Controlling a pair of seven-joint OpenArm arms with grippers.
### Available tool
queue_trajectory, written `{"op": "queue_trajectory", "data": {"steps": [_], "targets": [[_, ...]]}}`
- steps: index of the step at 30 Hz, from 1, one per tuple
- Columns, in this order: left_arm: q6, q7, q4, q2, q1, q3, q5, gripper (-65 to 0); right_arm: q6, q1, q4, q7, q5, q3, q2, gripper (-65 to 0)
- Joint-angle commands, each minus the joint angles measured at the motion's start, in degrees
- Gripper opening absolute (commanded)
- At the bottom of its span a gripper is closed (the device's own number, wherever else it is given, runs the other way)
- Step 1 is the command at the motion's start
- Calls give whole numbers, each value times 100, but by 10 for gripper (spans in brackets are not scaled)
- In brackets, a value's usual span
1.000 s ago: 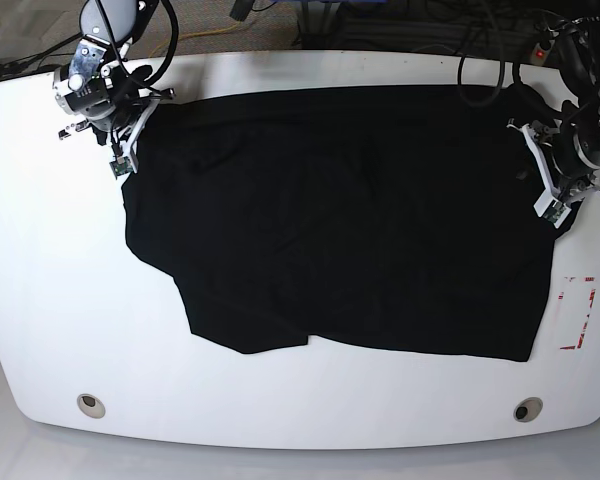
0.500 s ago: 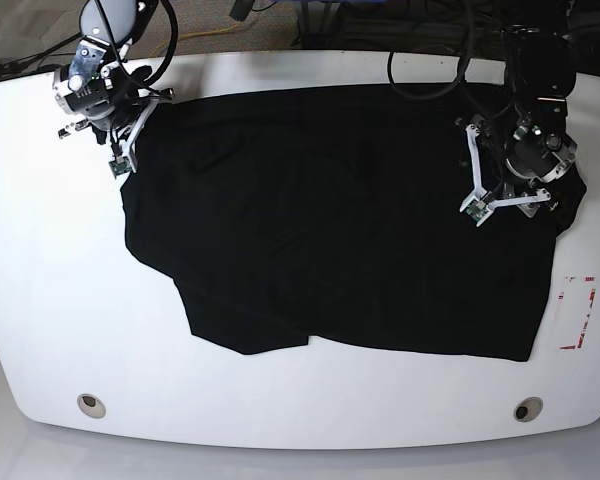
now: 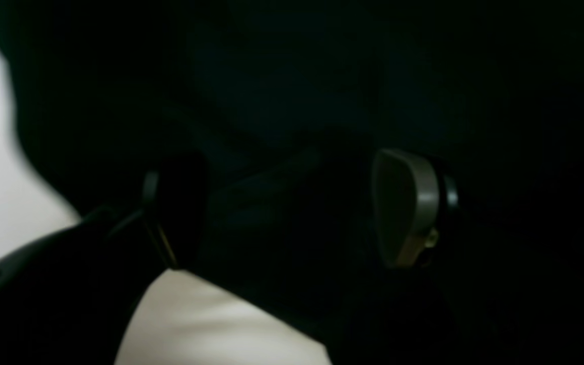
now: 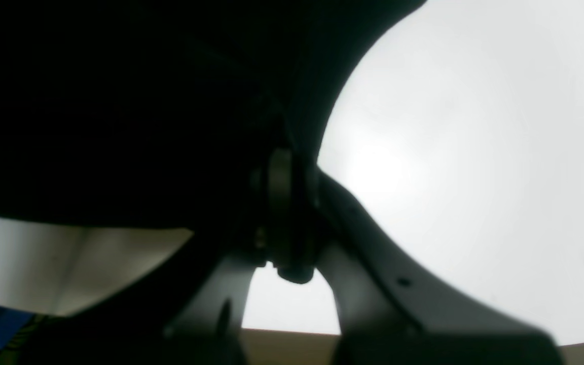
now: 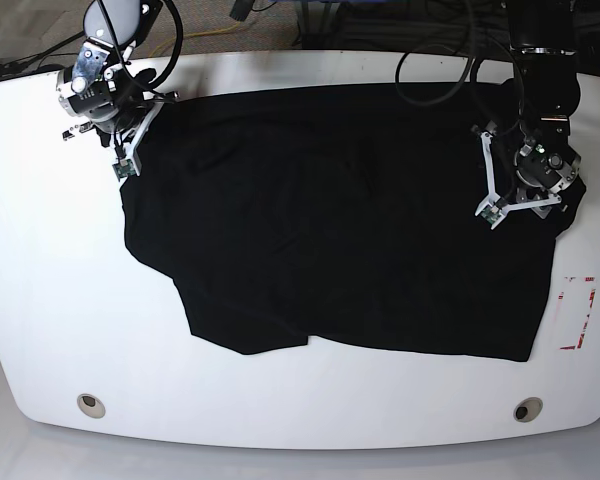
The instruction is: Fold the T-shirt properly
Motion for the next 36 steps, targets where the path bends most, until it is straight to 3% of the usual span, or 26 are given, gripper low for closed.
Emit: {"op": "queue_trajectory", "data": {"steps": [1,5,8,15,24,30,36], "targets": [[5,-40,69,-182,-61,-194,-21,-185,-25,37,90,58,9,15,39,-650],[-4,-48,-142,-288,-96,-194,-38,-185,-25,37,90,67,9,15,39,-650],[-290,-127,-274,-297,-96,-194,-29,-185,-25,37,90,67,9,15,39,-650],[-290,-303,-572,-288,-61,-194,6,-189,-25,37,90,67,9,15,-49,-650],[-290,-303,-608,-288,-52,-194,6,-361,-25,28,90,67,9,15,-76,-650],[-290,-312,-599,-288,-78,-194,6,-594,-25,37,90,67,9,24,-67,-650],[-290,-294,-247,-297,-34,-202,6,-624,-25,37,90,67,9,24,-67,-650]]}}
